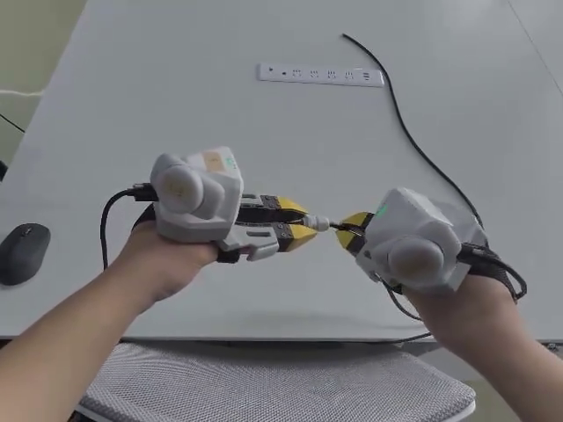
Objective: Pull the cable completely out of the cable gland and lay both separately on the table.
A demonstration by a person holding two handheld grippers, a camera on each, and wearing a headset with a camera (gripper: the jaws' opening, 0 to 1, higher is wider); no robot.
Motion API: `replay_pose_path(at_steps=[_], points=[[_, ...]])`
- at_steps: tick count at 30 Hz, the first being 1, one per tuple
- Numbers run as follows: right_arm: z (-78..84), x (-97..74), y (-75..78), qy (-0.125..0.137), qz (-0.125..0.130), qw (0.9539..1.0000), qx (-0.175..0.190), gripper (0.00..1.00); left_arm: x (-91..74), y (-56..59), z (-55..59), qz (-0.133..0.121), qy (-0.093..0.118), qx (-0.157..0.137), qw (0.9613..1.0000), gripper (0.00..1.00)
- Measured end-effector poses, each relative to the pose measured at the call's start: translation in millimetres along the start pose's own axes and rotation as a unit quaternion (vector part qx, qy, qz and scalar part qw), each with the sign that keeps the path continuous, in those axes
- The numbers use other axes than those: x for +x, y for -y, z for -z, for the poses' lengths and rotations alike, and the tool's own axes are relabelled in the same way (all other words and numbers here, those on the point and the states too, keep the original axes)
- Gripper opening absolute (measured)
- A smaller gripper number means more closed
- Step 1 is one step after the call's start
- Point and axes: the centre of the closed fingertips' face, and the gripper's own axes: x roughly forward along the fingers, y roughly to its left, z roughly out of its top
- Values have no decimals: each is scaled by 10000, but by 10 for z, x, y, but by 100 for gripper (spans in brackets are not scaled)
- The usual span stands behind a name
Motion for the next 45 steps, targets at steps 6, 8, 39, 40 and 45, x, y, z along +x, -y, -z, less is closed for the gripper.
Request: replay_pose_path(at_steps=[6, 8, 39, 40, 45], points=[[146, -5, 90, 25, 117, 9981, 608, 0, 15, 7, -17, -13, 28, -20, 10000, 15], [209, -2, 123, 9, 147, 9969, 771, 0, 22, 7, -19, -17, 29, -21, 10000, 15], [789, 103, 196, -155, 279, 9559, 2920, 0, 39, 10, 19, -7, -30, -34, 10000, 15], [797, 115, 187, -188, 268, 9533, 3003, 0, 40, 12, 21, -7, -34, -34, 10000, 15], [838, 144, 208, -265, 326, 9485, 3139, 0, 33, -9, 9, -21, -4, -55, 10000, 15]])
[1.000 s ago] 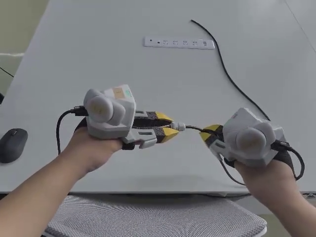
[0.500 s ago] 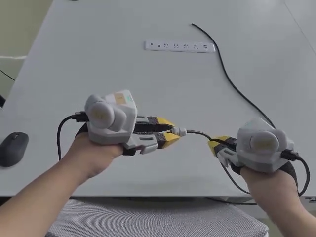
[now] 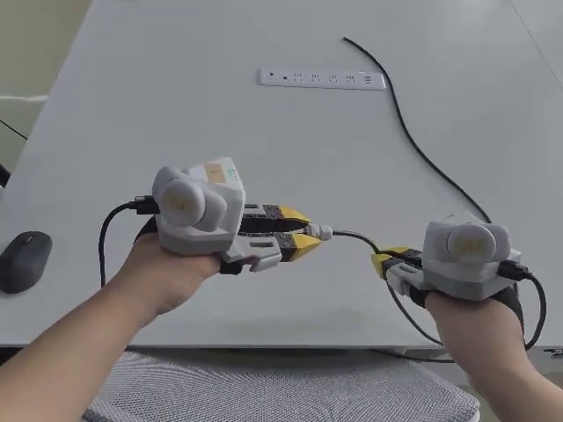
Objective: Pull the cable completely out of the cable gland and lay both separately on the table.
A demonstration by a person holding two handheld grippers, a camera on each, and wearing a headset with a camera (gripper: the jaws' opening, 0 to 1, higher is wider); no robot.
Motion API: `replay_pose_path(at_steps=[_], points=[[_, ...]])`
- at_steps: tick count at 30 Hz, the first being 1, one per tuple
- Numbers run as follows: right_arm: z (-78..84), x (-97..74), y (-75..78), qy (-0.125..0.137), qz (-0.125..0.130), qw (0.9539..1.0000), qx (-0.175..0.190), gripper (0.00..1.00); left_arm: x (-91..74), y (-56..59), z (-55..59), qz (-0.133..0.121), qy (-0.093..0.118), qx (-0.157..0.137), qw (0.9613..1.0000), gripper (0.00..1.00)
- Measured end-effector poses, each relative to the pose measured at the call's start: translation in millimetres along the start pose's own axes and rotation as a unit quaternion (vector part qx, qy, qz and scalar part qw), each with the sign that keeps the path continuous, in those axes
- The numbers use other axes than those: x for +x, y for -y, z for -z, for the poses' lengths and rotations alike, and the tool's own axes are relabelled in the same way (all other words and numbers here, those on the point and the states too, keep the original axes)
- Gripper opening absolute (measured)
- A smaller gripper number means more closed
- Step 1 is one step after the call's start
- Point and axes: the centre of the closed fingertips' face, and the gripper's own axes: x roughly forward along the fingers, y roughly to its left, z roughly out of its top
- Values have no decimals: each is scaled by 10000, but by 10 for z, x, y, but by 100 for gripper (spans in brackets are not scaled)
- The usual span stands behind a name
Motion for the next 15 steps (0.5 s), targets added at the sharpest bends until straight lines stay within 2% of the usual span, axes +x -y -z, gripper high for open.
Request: replay_pose_path(at_steps=[3, 15], points=[[0, -9, 0, -8, -13, 10000, 19, 0, -9, -17, 8, 2, -7, 7, 10000, 15], [-48, -70, -42, 40, 29, 9980, -627, 1, -23, -71, -8, -21, 10, 8, 10000, 15]])
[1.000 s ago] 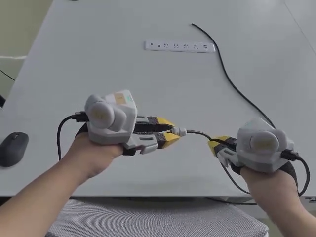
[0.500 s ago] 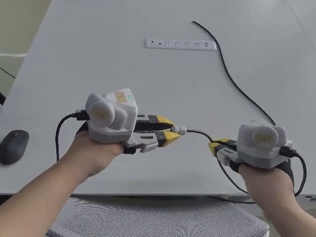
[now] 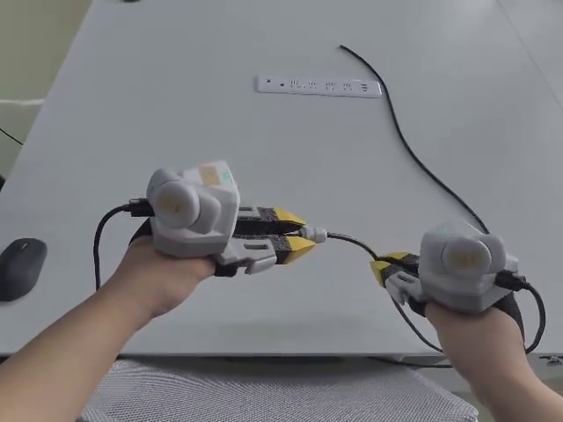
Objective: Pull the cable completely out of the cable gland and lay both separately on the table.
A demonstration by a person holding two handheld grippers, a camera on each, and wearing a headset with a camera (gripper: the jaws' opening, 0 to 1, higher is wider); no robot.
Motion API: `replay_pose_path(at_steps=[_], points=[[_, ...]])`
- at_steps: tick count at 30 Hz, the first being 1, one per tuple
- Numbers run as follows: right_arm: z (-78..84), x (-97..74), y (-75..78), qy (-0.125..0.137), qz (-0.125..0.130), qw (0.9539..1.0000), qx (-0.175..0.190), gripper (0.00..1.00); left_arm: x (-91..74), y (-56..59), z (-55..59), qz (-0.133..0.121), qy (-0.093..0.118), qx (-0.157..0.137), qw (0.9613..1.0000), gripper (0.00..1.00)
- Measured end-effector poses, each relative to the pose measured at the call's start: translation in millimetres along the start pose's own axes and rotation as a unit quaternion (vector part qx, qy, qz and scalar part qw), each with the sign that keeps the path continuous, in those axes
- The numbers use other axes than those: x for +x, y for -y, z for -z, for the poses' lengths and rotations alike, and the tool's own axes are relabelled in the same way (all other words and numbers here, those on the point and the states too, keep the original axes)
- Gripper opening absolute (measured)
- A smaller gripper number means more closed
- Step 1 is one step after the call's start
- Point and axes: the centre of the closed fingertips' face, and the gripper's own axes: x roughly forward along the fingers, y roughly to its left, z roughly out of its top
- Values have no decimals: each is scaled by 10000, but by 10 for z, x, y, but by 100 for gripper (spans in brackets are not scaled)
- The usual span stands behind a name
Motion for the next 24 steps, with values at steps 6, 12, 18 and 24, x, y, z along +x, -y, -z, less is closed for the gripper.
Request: replay_pose_path(at_steps=[6, 12, 18, 24], points=[[-45, -50, -9, 0, -27, 9998, -180, 2, -17, -25, -13, -23, 22, -15, 10000, 15], [-115, -109, 5, 93, 11, 9996, -274, 11, -19, -28, -34, -12, 49, -50, 10000, 15], [-250, -168, -96, 168, -161, 9982, -560, 18, -11, -28, -14, -7, 12, -34, 10000, 15], [-536, -243, -253, 428, -288, 9915, -1195, 22, -5, -40, -2, 2, 12, -36, 10000, 15]])
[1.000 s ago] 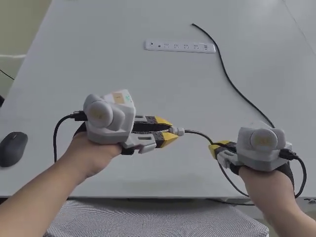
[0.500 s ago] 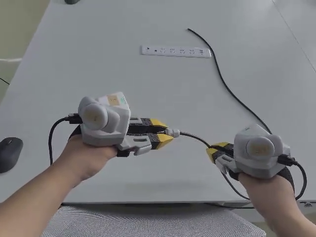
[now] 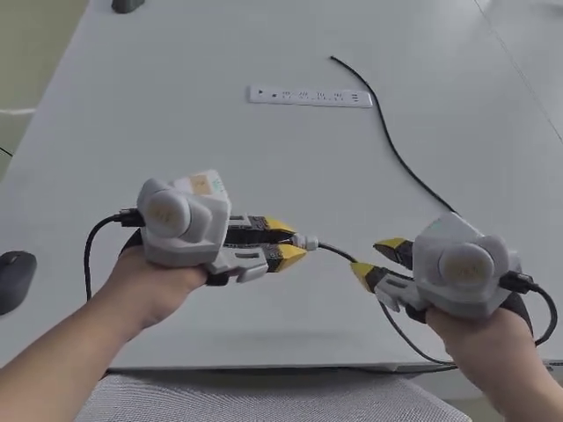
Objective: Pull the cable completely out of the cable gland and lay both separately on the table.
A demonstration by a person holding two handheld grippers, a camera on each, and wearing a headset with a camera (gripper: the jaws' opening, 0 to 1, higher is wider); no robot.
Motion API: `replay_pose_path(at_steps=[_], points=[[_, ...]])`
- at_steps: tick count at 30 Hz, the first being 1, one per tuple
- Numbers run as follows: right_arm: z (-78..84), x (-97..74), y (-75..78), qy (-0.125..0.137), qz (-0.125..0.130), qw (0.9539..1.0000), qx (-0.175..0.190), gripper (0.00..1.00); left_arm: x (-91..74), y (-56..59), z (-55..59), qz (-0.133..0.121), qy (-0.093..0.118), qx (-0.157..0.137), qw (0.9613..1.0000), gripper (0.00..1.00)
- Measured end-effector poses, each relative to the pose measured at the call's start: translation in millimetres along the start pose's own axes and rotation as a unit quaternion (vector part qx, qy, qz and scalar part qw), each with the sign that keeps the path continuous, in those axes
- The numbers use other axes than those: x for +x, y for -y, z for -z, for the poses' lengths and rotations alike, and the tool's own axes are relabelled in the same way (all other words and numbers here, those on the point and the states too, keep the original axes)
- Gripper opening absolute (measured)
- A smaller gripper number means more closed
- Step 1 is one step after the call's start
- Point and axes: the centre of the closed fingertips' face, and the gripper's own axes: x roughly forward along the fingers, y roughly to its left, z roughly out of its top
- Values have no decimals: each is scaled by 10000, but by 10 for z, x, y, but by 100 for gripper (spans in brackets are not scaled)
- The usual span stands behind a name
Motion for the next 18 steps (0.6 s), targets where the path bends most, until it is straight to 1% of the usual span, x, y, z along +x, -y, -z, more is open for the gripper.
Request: replay_pose_path(at_steps=[1, 3, 4, 5, 7, 10, 11, 12, 15, 16, 18], points=[[-75, 2, -33, 50, -43, 9997, -242, 22, 0, -1, 2, -1, -1, -1, 10000, 15], [-160, 21, -107, 57, -144, 9982, -575, 22, 2, -9, 11, -2, -15, -1, 10000, 15], [-189, 33, -133, 62, -171, 9972, -729, 21, 4, -13, 14, 0, -19, 3, 10000, 15], [-212, 55, -187, 31, -255, 9954, -924, 20, 6, -19, 16, 4, -20, 4, 10000, 15], [-234, 96, -254, -11, -341, 9926, -1166, 19, 7, -21, 15, 9, -18, 5, 10000, 15], [-237, 145, -326, -105, -413, 9903, -1321, 18, 6, -15, 8, 20, -12, 16, 10000, 15], [-244, 154, -325, -110, -381, 9894, -1400, 16, 6, -12, 5, 22, -11, 13, 10000, 15], [-263, 165, -332, -83, -368, 9879, -1506, 15, 5, -9, 2, 19, -14, 9, 10000, 15], [-287, 180, -364, -67, -402, 9862, -1607, 13, 5, -6, 2, 17, -19, 16, 10000, 15], [-298, 181, -361, -56, -385, 9840, -1739, 12, 7, -6, 3, 18, -18, 8, 10000, 15], [-301, 183, -375, -54, -437, 9824, -1815, 9, 13, 3, 5, 24, -23, 1, 10000, 15]])
